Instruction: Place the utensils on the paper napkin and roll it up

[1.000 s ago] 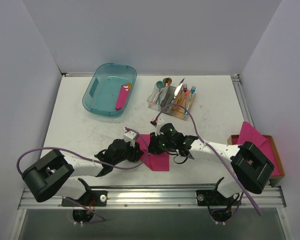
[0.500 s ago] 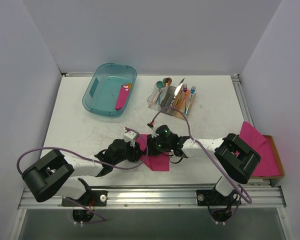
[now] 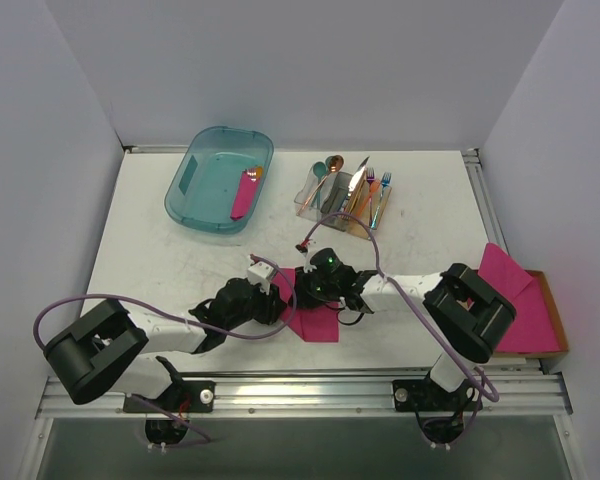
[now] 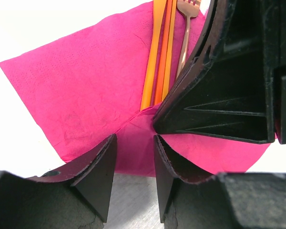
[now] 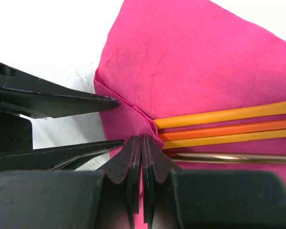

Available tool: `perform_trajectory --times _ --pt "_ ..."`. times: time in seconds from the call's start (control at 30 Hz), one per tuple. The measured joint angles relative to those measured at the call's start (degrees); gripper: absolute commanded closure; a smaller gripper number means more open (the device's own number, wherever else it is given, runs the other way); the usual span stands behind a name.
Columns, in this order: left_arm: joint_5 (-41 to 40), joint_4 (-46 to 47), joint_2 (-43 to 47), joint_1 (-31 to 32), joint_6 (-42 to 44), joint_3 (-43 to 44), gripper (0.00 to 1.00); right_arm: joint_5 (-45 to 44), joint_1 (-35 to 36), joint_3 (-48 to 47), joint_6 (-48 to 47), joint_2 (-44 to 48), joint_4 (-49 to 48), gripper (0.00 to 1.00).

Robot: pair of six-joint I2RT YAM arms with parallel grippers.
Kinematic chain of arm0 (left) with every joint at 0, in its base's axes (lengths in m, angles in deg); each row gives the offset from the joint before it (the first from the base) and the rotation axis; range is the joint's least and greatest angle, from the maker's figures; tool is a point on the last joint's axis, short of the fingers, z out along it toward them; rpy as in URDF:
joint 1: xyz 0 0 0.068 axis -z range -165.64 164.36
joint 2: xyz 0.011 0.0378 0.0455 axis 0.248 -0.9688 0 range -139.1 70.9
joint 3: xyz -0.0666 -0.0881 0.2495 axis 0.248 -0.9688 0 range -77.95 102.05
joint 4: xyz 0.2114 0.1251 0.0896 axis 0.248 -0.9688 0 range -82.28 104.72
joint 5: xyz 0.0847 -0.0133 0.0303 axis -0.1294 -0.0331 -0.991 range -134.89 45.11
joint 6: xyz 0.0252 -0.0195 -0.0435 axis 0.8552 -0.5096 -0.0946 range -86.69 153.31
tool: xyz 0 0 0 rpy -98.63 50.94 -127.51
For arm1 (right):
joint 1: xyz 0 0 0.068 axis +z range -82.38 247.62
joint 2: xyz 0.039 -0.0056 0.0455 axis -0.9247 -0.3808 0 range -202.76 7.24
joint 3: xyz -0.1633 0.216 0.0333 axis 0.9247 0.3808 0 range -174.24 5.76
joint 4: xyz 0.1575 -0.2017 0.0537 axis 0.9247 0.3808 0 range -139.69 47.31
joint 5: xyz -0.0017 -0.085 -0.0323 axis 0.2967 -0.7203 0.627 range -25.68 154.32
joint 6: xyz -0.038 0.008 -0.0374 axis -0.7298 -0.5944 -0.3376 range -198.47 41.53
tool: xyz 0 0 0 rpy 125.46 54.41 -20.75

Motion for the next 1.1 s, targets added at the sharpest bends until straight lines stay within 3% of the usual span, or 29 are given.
perform_trajectory --times 0.23,0.4,0.57,0.67,0.7,0.8,1.1 --pt "0.0 0.0 0.0 0.0 0.0 0.0 0.55 -0.4 0.0 -0.6 0.1 0.3 2.0 1.00" --pt "0.0 0.0 0.0 0.0 0.0 0.0 0.55 -2.3 0.0 -0.1 1.7 5.9 6.1 0.87" --pt "0.0 0.0 0.0 0.2 0.0 0.0 0.55 -7.4 0.0 -0.1 7.6 13.2 13.5 0.84" --pt "0.0 0.0 0.0 0.5 0.0 0.0 0.55 -10.5 0.0 1.0 13.3 15.3 18.4 0.78" --pt "0.0 0.0 0.0 0.6 0.0 0.0 0.55 -11.2 0.0 1.9 15.5 16.0 19.8 0.70" --pt "0.0 0.0 0.0 0.8 0.0 0.0 0.53 -13.2 0.0 5.8 21.9 19.4 23.5 0.59" --pt "-1.1 -1.9 0.0 3.3 1.2 0.8 0.46 -16.5 0.0 7.8 29.6 25.5 30.1 0.57"
